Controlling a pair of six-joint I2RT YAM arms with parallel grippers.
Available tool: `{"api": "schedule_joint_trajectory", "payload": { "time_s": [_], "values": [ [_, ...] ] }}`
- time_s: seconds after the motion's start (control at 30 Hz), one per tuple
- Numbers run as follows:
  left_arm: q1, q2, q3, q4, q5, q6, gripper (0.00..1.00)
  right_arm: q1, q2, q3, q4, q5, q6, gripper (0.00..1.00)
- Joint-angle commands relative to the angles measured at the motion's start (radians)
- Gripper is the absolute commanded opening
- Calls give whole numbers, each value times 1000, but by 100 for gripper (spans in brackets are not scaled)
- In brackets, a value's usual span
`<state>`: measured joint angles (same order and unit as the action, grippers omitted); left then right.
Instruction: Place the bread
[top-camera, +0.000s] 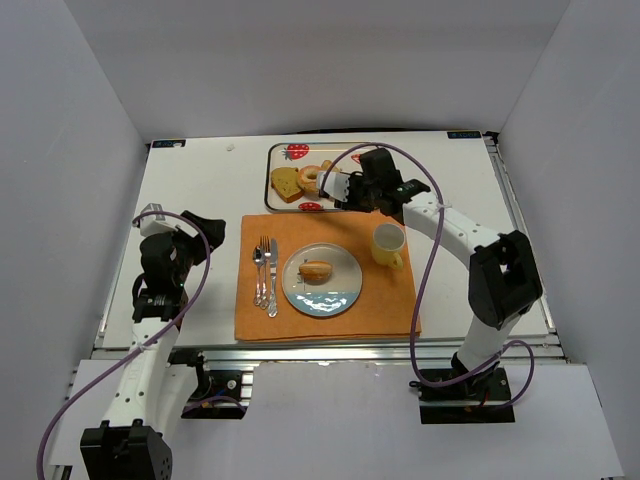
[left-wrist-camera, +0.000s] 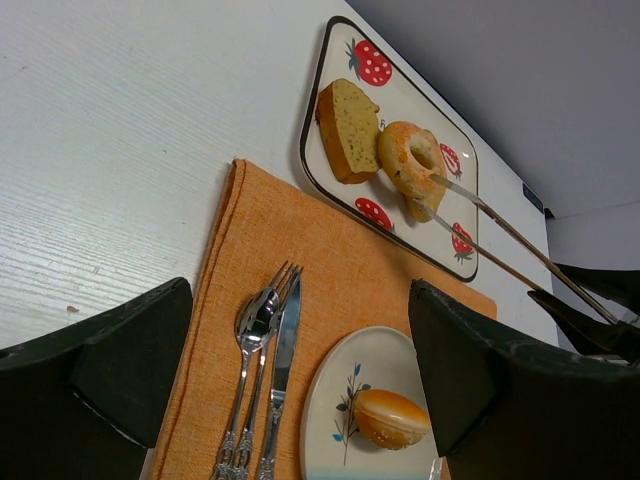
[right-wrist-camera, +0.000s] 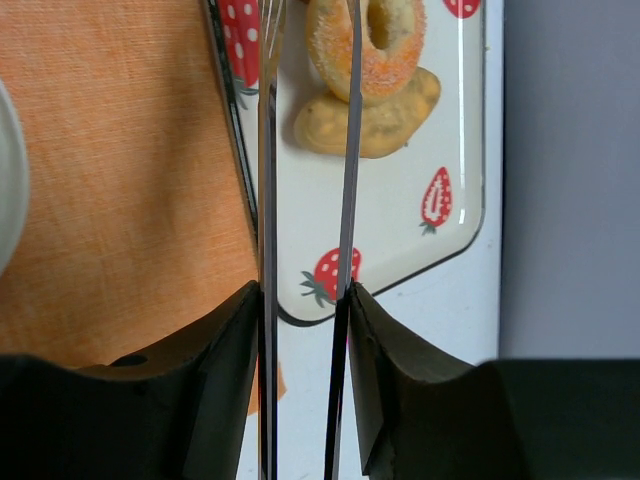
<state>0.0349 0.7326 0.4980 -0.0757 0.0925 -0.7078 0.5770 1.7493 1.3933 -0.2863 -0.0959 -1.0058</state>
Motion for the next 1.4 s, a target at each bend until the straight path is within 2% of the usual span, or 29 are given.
{"api": "schedule_joint_trajectory", "payload": {
  "time_s": [0.0, 1.37],
  "values": [
    [-6, -21, -7, -6, -2, -1, 98, -2, -7, 62, 107, 35, -63, 44],
    [-6, 34, -22, 59, 9, -9, 98, 3, 99, 33, 154, 120, -96, 49]
  ]
}}
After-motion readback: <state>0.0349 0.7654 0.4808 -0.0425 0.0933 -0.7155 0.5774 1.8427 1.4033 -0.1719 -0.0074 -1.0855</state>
